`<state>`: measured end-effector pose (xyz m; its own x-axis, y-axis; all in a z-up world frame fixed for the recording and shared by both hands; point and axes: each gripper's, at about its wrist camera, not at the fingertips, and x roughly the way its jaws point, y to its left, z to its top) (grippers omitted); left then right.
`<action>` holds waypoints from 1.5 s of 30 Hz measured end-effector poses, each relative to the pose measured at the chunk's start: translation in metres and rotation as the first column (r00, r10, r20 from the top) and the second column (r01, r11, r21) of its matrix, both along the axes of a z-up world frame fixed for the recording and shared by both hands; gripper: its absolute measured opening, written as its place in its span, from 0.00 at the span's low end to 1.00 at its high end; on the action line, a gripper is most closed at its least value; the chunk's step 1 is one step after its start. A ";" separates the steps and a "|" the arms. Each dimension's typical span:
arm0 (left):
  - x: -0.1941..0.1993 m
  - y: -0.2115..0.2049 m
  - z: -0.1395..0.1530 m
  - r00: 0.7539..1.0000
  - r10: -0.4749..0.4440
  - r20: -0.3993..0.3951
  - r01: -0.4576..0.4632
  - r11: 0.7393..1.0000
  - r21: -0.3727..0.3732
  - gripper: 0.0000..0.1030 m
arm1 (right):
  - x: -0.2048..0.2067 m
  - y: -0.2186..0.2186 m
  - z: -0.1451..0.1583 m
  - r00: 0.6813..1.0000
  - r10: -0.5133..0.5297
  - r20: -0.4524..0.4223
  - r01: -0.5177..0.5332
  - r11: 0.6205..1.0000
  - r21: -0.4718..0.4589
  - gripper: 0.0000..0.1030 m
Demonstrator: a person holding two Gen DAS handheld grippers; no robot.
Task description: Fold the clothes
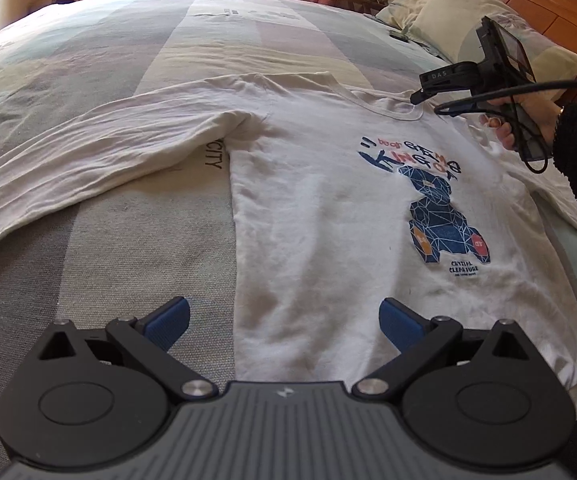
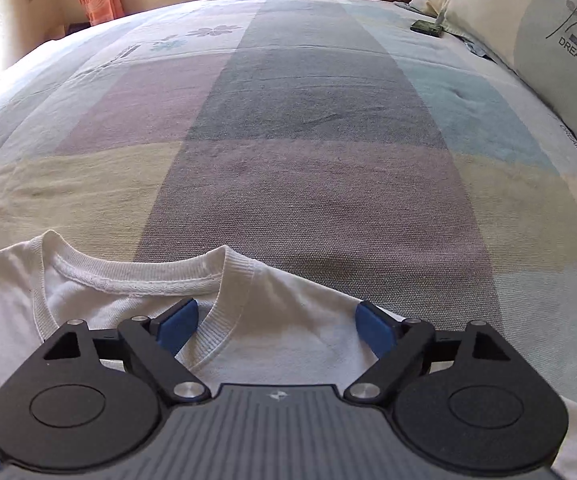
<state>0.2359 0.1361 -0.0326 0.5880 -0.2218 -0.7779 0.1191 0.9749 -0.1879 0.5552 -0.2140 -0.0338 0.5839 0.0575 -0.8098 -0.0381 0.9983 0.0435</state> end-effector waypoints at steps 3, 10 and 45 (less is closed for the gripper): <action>0.004 0.001 0.001 1.000 -0.006 0.010 0.006 1.000 -0.008 0.97 | -0.037 0.000 0.030 0.996 0.065 0.060 -0.064 0.998 -0.003 0.88; 0.020 -0.026 -0.002 0.998 -0.070 -0.007 0.070 0.998 0.007 0.97 | -0.157 -0.041 0.054 0.995 0.070 0.072 -0.079 0.990 0.120 1.00; 0.028 -0.161 0.015 0.986 -0.156 -0.054 0.162 0.978 0.129 0.97 | -0.213 -0.178 -0.030 0.975 -0.137 0.173 0.036 0.872 0.488 0.95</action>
